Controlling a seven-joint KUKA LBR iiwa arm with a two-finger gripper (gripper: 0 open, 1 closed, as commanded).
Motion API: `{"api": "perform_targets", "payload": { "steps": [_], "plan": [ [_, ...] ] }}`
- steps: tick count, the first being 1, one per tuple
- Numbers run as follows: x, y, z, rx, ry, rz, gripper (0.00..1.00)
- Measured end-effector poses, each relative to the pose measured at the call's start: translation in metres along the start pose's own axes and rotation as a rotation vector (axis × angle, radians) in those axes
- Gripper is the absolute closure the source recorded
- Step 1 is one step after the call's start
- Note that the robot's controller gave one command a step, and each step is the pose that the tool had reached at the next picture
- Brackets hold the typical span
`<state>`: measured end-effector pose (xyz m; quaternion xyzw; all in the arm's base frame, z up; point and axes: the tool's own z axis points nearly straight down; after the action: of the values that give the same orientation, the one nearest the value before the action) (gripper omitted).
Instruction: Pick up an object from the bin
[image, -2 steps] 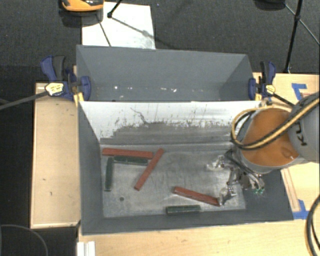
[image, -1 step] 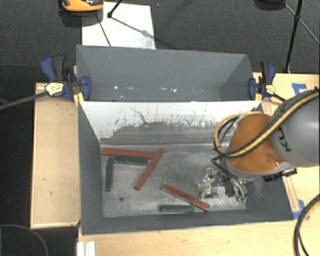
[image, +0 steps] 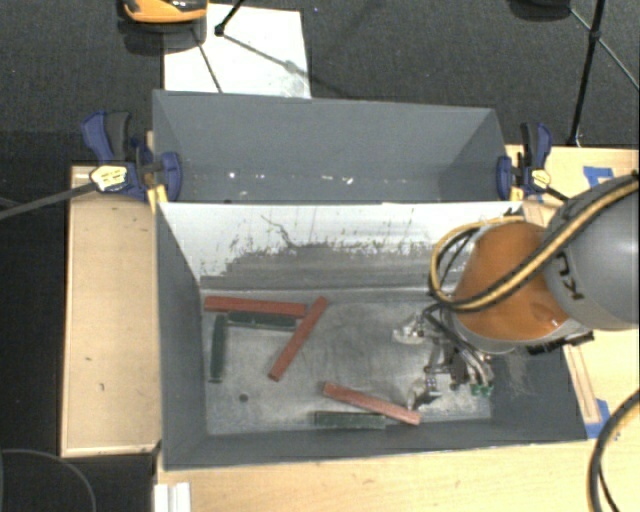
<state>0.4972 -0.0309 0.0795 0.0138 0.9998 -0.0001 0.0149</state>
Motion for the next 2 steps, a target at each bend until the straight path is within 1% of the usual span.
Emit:
{"api": "perform_targets", "payload": {
  "steps": [1,2],
  "plan": [
    [0.0,0.0,0.0,0.0,0.001,-0.002,0.0],
    [0.005,0.035,0.001,0.003,-0.008,0.048,0.0]
  ]
}}
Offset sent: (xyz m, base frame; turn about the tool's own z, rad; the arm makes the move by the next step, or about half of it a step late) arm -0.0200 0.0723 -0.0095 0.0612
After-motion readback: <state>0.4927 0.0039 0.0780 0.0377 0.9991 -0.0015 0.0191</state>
